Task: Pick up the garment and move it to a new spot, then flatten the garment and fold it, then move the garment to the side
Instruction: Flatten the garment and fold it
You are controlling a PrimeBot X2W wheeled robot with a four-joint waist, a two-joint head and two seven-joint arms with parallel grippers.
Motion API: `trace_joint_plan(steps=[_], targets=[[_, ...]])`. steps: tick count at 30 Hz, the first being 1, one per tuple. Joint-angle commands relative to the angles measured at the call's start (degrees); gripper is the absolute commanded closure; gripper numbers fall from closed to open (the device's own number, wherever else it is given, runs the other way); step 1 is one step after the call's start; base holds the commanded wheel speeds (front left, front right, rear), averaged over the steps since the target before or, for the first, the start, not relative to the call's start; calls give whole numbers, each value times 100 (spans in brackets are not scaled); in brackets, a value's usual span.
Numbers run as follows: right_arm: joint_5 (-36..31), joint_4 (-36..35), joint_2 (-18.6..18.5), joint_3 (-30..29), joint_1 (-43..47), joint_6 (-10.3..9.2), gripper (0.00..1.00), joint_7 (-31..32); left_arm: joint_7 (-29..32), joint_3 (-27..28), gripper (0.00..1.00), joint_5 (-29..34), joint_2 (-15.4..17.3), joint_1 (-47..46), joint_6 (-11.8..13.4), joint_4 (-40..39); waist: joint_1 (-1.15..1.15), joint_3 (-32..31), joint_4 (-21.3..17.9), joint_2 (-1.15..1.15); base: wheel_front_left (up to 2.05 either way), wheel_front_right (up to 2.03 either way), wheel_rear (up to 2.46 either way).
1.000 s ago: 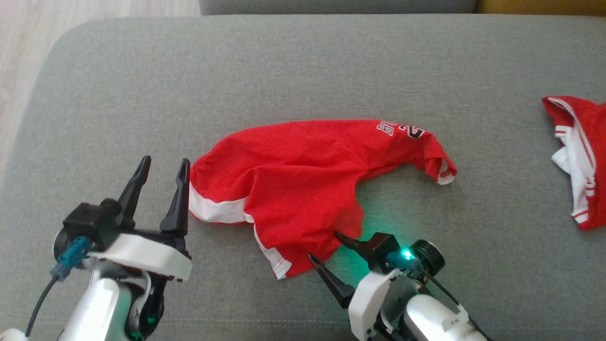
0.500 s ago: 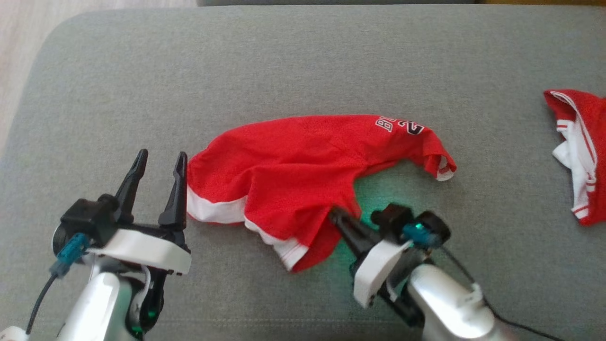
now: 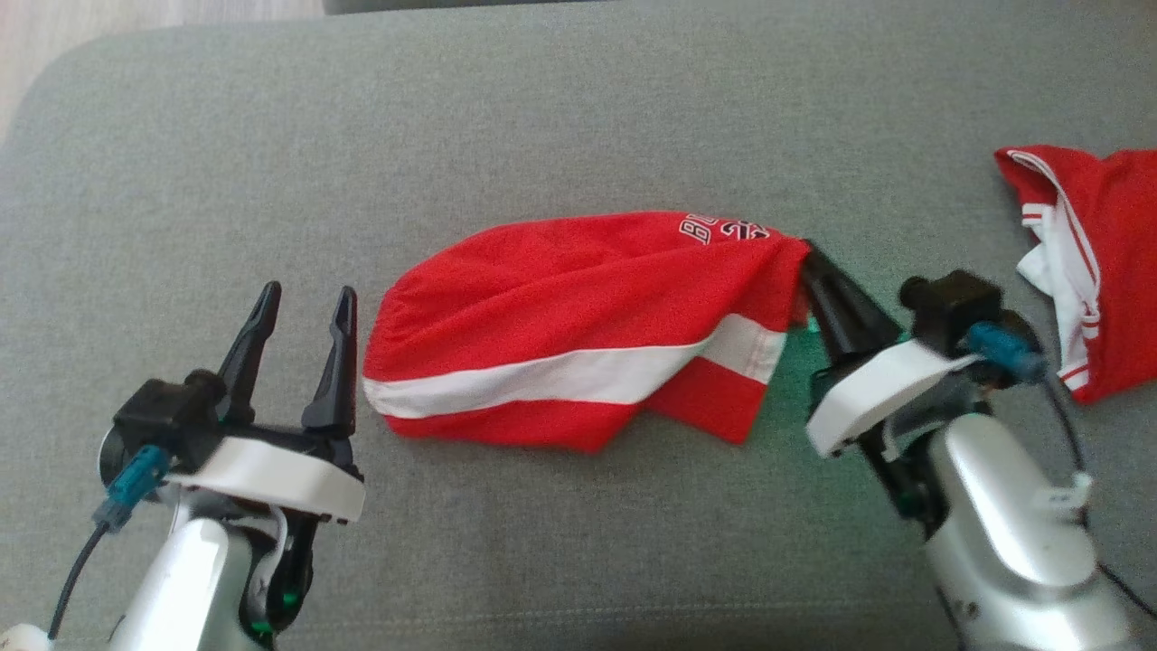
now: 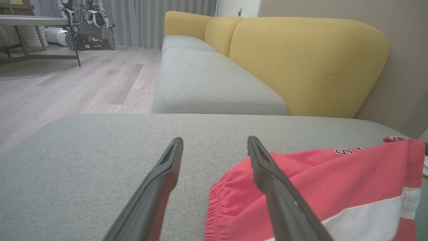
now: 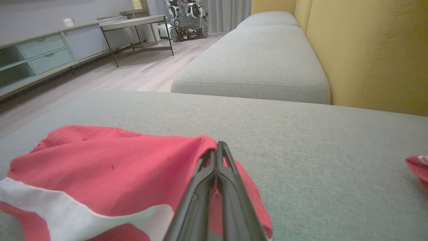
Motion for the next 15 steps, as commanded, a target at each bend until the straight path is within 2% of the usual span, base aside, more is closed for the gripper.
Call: trace_joint_plan(steps=[1,7,15], targets=[[-33,-194,-65,-33,-139,-4,100,57,-64,193,0,20,134,-333,22,-204,0,51,3,0,0,0,0],[48,124,-327,-580,-601,-4,100,294,-64,111,0,44,110,-522,-17,-245,0,317,101,0,0,0,0],[191,1200,-586,-623,-1335,-4,100,324,-105,-14,0,86,7,-799,-101,-165,0,570,272,0,0,0,0]])
